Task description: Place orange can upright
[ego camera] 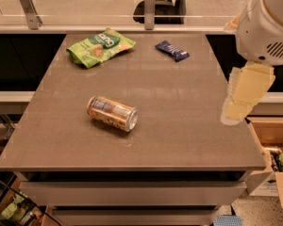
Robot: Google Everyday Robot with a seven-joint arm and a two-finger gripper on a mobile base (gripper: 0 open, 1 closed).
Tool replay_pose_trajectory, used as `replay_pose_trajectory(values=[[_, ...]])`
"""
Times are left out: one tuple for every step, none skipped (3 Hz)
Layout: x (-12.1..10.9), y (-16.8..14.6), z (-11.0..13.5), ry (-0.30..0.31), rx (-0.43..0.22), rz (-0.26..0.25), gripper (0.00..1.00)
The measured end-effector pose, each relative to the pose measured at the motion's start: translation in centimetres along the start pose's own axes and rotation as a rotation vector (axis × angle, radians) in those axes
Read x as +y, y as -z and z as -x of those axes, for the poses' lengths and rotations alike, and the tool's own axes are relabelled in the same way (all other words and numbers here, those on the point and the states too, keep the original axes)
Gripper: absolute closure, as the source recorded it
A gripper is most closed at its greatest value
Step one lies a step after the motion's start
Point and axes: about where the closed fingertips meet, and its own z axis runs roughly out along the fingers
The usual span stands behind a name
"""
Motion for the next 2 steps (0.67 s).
replay_pose_trajectory(values=[[0.0, 0.0, 0.0, 0.000, 0.000, 0.000, 0.00], [-0.1, 0.8, 1.1, 0.036, -0.019, -0.006, 0.00]])
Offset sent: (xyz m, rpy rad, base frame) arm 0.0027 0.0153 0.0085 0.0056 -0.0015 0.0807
